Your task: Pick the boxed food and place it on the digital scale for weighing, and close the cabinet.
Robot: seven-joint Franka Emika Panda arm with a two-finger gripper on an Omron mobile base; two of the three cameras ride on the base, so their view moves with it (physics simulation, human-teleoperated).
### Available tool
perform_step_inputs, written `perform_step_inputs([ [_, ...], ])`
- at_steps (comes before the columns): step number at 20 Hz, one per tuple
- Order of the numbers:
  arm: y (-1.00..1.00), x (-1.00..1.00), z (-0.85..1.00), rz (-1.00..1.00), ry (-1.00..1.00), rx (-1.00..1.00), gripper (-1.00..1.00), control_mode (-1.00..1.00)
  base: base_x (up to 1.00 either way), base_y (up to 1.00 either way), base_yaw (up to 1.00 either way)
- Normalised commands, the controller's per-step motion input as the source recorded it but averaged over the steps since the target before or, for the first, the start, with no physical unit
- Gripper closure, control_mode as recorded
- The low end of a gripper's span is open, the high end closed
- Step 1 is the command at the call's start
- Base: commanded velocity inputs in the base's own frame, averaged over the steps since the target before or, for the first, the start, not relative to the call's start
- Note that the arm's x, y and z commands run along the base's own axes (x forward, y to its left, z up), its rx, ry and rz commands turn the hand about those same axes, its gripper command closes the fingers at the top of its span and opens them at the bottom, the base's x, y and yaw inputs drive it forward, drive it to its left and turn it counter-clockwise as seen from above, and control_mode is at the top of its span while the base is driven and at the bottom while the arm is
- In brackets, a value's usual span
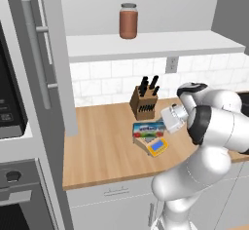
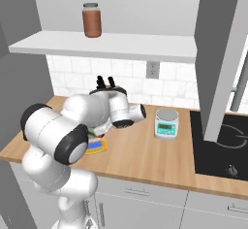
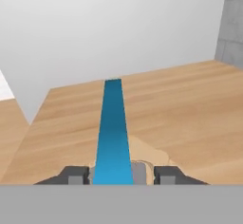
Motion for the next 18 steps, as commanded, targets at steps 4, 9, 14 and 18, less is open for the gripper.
perform_step_inputs([
  [4,0.00,-0.23,0.00,0.00,-0.10,0.00,-1.00,-1.00,0.00,0.00,0.00],
  [9,-0.07,-0.07,-0.01,0.00,-0.15,0.00,-1.00,-1.00,0.00,0.00,0.00],
  [14,-0.32,0.00,-0.03,0.00,-0.17,0.00,-1.00,-1.00,0.00,0.00,0.00],
  [18,-0.35,-0.03,-0.02,0.00,-0.22,0.00,-1.00,-1.00,0.00,0.00,0.00],
])
